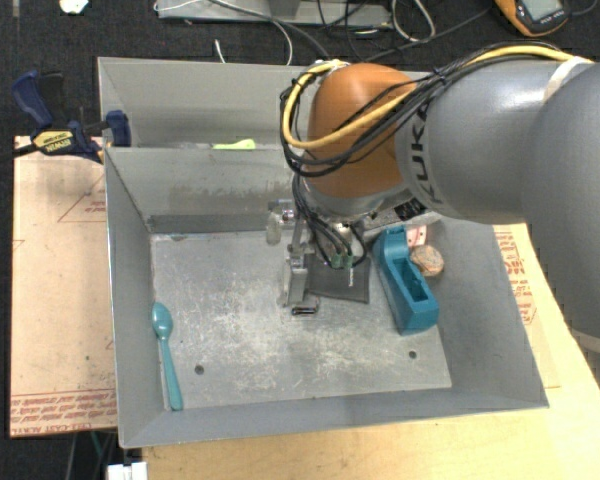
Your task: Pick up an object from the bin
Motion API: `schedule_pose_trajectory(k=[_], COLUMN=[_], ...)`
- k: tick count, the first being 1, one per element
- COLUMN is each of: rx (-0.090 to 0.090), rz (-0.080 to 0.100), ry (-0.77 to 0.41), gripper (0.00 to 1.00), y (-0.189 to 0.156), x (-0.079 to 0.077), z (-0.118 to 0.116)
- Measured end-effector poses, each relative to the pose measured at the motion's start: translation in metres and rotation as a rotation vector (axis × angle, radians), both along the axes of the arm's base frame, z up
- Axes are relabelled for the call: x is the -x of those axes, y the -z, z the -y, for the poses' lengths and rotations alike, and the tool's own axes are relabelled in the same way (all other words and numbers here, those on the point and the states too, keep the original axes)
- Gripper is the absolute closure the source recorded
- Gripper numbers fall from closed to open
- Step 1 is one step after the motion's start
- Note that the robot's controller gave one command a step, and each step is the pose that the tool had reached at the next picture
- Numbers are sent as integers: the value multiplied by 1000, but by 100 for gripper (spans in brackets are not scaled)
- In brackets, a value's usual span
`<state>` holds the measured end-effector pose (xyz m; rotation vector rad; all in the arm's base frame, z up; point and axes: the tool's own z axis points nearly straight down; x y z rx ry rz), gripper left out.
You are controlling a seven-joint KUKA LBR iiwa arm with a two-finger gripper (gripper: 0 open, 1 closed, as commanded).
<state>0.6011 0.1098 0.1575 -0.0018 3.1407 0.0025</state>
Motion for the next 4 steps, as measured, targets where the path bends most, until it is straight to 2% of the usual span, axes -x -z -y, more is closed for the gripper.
schedule_pose_trajectory(k=[1,2,3,4], rx=[-1,-2,-3,-3], rz=[-1,2,7,10], ry=[-13,61,65,-4], gripper=[0,0,0,0], y=[-30,-9,18,41], x=[-2,-21,-36,-46], z=[17,44,83,103])
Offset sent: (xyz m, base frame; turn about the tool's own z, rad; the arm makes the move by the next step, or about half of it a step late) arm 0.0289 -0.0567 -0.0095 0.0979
